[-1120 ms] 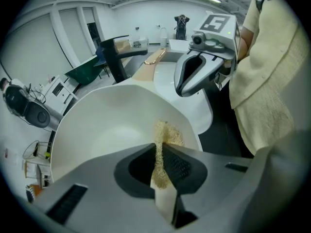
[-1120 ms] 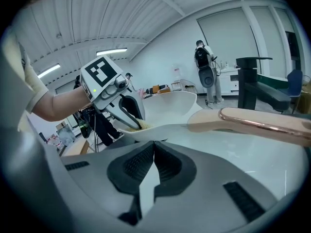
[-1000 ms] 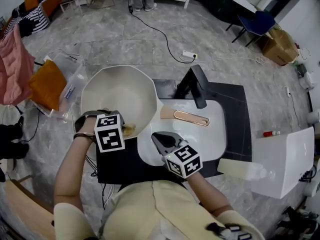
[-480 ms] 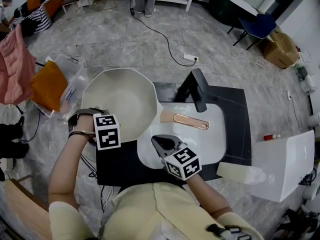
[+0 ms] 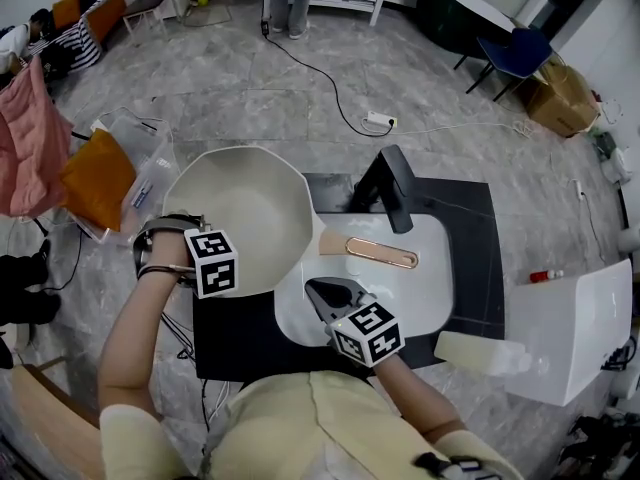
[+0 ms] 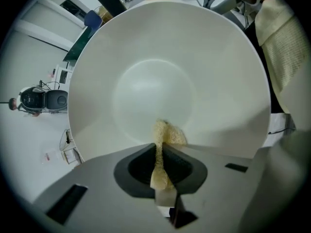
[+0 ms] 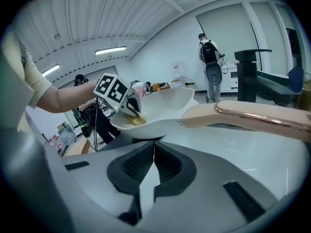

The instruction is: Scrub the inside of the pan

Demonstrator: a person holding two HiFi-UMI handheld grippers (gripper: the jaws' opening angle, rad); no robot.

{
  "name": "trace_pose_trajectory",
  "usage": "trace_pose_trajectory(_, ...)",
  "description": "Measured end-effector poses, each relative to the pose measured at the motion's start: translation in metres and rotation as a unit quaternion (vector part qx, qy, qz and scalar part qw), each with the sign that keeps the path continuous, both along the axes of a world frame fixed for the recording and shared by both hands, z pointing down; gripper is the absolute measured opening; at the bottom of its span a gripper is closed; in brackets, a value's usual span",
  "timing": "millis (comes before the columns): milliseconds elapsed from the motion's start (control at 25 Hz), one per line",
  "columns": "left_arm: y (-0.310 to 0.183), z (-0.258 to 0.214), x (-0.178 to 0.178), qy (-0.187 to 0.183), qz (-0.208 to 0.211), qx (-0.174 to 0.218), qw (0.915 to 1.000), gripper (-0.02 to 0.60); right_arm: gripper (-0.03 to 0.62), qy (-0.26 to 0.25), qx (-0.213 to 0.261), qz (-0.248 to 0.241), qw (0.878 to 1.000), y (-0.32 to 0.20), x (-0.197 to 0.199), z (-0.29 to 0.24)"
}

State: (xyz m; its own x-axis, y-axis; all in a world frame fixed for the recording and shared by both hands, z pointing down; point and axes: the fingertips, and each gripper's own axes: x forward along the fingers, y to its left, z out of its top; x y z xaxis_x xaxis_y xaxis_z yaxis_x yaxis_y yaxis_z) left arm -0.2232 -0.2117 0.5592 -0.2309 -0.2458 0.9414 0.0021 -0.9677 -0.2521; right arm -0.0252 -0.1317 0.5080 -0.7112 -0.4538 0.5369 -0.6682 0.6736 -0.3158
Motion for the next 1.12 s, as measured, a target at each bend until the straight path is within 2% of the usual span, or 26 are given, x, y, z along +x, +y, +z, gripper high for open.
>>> trace_pose_trajectory(160,-0.022,0.0,-0.008,-0.026,0.011,0.051,0.9983,0.04,0.015,-0.004,-0.005,0.001,1.0,-0.002,-0.001,0.002)
trace_pose_trajectory(280,-0.039,0.001,-0.013,-0.058,0.021,0.104,0.9927,0.04,0.017,-0.003,-0.008,0.001,1.0,-0.003,0.0,0.005)
trace_pose_trajectory(360,-0.049,0.001,-0.013,-0.064,0.024,0.132,0.9889,0.04,0.017,-0.002,-0.009,0.002,1.0,-0.003,0.0,0.006)
trace_pose_trajectory(480,-0.064,-0.005,-0.013,-0.063,0.024,0.176,0.9821,0.04,0.016,-0.002,-0.011,0.004,1.0,-0.004,0.002,0.007)
trace_pose_trajectory(720,-0.096,-0.024,-0.015,-0.044,0.012,0.273,0.9609,0.04,0.017,-0.001,-0.017,0.006,1.0,-0.006,0.002,0.011)
trace_pose_trajectory(920,-0.114,-0.033,-0.012,-0.036,0.017,0.323,0.9457,0.04,0.017,-0.003,-0.021,0.013,1.0,-0.007,0.004,0.013)
trace_pose_trajectory(1120,-0.128,-0.04,-0.005,-0.025,0.016,0.351,0.936,0.04,0.017,0.0,-0.023,0.022,0.999,-0.008,0.008,0.013)
